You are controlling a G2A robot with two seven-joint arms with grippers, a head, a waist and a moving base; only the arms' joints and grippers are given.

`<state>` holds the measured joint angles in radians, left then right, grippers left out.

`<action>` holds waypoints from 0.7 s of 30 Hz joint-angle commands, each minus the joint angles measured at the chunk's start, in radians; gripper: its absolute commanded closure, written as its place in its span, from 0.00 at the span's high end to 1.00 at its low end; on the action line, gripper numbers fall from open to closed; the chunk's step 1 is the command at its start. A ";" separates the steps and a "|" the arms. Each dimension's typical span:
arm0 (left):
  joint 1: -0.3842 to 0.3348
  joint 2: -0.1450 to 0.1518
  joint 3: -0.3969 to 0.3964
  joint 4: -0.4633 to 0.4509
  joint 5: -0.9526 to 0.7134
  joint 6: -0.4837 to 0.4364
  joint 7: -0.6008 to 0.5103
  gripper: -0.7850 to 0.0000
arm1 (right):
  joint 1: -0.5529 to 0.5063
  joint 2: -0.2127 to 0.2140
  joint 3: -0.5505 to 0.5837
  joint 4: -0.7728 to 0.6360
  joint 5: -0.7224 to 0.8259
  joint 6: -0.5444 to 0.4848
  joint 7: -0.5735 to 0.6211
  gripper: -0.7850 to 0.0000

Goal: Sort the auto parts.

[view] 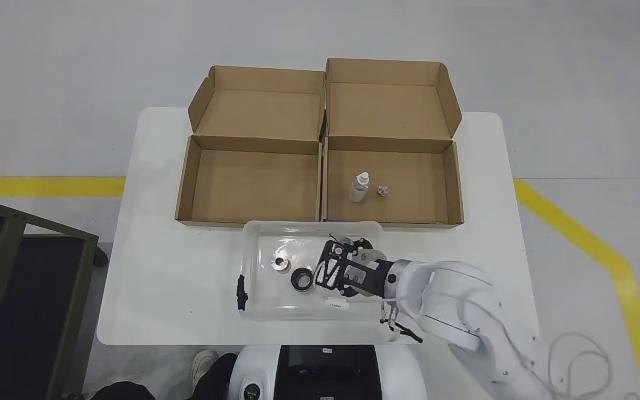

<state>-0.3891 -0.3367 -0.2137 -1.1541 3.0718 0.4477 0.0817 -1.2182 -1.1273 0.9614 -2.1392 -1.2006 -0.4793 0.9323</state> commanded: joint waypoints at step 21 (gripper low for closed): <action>0.000 0.000 0.000 0.000 0.000 0.000 0.000 1.00 | 0.120 -0.047 -0.189 0.166 -0.015 0.009 -0.038 0.72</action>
<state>-0.3891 -0.3367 -0.2137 -1.1541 3.0718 0.4477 0.0817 -1.1019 -1.1728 0.7779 -1.9826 -1.2070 -0.4698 0.9045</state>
